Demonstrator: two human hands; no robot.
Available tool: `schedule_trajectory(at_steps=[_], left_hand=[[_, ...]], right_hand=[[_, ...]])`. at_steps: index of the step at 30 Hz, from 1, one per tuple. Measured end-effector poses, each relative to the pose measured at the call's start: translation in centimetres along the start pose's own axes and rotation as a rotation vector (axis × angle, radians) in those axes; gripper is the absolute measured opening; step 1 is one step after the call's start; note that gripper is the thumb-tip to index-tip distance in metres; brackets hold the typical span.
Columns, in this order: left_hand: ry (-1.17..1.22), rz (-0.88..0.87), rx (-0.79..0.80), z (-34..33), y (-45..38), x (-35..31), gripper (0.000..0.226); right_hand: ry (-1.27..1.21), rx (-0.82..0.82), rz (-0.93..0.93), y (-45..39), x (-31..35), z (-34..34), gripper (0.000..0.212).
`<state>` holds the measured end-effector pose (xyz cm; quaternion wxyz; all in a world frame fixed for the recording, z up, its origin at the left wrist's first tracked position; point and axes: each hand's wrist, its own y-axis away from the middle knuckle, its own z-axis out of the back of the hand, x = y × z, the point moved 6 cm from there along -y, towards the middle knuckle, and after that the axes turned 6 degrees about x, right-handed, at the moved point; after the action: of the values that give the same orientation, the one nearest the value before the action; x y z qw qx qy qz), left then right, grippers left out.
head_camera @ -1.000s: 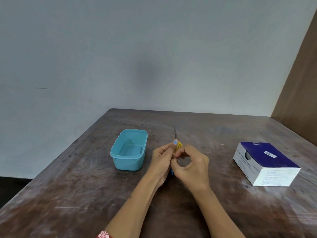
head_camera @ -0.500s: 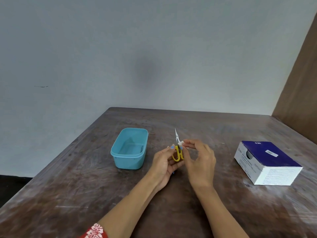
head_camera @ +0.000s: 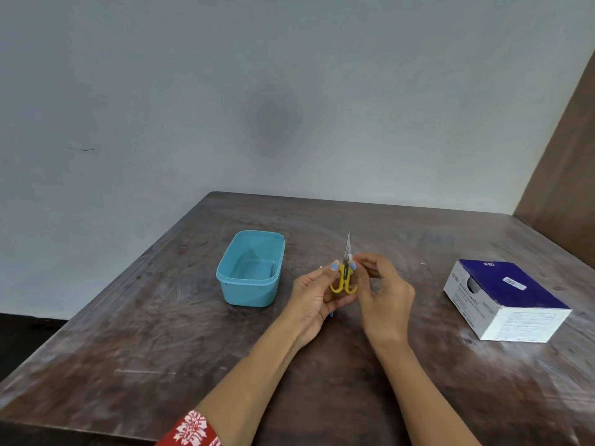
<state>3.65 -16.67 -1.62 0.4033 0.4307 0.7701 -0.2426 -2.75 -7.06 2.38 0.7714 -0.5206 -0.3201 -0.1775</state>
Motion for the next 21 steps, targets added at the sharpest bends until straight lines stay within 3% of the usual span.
schedule_trajectory(at_steps=[8,14,21], left_hand=[[0.017,0.007,-0.018,0.22,0.19,-0.25,0.021],[0.015,0.019,-0.004,0.32,0.1,-0.2,0.023],[-0.041,0.075,0.068,-0.47,0.47,0.07,0.023]], right_hand=[[-0.008,-0.05,0.007,0.2,0.53,0.25,0.027],[-0.074,0.015,-0.077,0.18,-0.06,-0.04,0.039],[-0.217,-0.087,-0.127,0.06,0.01,0.83,0.033]])
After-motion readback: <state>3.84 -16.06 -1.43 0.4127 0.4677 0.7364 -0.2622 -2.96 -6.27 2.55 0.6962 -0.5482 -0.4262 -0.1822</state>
